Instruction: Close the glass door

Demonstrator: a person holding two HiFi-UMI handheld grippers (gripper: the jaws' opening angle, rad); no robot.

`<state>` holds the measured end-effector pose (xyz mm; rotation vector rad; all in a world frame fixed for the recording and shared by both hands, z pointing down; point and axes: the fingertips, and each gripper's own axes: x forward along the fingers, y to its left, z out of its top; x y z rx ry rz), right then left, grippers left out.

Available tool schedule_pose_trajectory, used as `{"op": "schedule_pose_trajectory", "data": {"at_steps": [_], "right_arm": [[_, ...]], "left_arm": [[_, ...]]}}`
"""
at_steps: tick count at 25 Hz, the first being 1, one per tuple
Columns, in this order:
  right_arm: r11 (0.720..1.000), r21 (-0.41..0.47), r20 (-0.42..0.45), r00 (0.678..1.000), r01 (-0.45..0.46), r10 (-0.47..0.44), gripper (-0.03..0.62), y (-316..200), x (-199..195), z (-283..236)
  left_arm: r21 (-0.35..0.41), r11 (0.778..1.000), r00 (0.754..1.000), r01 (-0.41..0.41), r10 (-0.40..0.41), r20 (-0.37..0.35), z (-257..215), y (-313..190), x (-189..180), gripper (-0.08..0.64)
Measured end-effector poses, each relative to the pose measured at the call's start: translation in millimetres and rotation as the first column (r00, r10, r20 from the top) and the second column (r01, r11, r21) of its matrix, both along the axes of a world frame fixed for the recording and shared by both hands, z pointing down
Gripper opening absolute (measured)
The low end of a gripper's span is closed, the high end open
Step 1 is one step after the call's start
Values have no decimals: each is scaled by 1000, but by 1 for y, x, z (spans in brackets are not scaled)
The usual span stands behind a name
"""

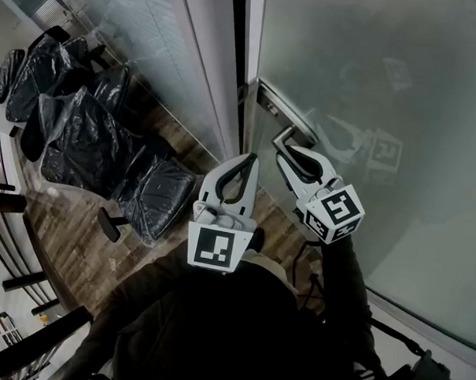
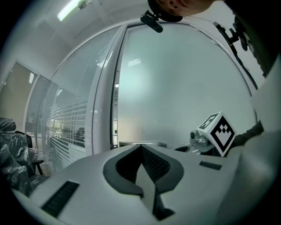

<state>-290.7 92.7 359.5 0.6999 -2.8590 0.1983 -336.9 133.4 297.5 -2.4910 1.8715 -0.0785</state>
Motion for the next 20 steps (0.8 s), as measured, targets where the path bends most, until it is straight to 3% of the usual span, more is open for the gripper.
{"op": "schedule_pose_trajectory", "data": {"at_steps": [7,20], "right_arm": [[1000,-8,0,1000,20,-20,67,1,-7,4],[999,-12,11,999,43,-43,66,32,-22,8]], "left_arm": [[2,1000,1000,15,-15,7,-3,-5,-7,-3],[51,991,992,120,-121,20,-16,23,-13,-3]]}}
